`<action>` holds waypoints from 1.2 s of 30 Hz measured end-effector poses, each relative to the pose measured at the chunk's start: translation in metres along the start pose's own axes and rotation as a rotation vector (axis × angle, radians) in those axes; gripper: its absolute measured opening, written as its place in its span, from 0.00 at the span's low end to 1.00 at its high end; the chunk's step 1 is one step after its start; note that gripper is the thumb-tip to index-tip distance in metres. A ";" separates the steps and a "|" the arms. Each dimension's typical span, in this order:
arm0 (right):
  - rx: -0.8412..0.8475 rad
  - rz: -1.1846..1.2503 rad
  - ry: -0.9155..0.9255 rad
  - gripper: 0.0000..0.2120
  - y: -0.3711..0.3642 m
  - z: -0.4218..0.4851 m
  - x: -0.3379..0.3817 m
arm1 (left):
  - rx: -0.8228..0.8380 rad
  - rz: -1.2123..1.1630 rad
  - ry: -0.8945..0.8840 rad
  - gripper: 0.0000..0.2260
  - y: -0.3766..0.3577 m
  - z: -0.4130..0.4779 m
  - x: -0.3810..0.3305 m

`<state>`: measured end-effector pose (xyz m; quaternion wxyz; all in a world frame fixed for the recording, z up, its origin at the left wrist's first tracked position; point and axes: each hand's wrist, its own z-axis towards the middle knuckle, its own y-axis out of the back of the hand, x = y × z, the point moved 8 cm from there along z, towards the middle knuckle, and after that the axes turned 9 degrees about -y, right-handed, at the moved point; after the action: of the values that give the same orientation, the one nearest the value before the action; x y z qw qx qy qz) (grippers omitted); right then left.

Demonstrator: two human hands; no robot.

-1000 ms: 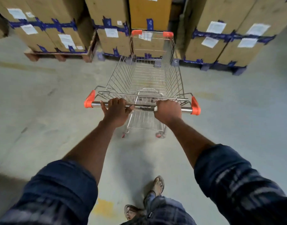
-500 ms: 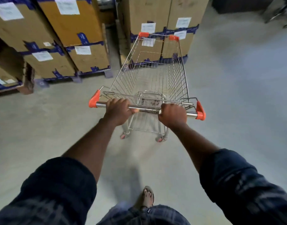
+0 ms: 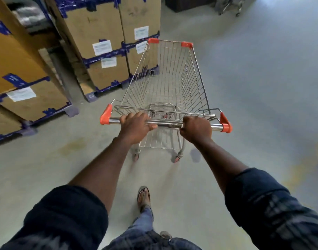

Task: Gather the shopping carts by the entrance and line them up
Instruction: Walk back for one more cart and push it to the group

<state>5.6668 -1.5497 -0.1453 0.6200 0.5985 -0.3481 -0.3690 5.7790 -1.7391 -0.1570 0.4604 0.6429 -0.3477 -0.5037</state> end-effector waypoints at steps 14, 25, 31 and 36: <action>-0.081 0.164 -0.344 0.07 -0.008 0.099 0.004 | 0.165 -0.019 -0.316 0.17 0.037 0.195 0.031; -0.238 0.109 -0.434 0.07 -0.014 0.205 -0.084 | 0.089 -0.048 -0.493 0.17 0.028 0.345 -0.029; -0.248 0.051 -0.440 0.07 -0.022 0.294 -0.192 | 0.103 -0.043 -0.545 0.14 0.003 0.452 -0.103; -0.135 0.082 -0.359 0.13 -0.026 0.372 -0.279 | 0.276 -0.075 -0.594 0.07 -0.012 0.553 -0.158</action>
<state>5.2049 -1.4867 -0.1527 0.6011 0.4656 -0.4518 -0.4666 5.2035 -1.7247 -0.1546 0.2284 0.5365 -0.5081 -0.6339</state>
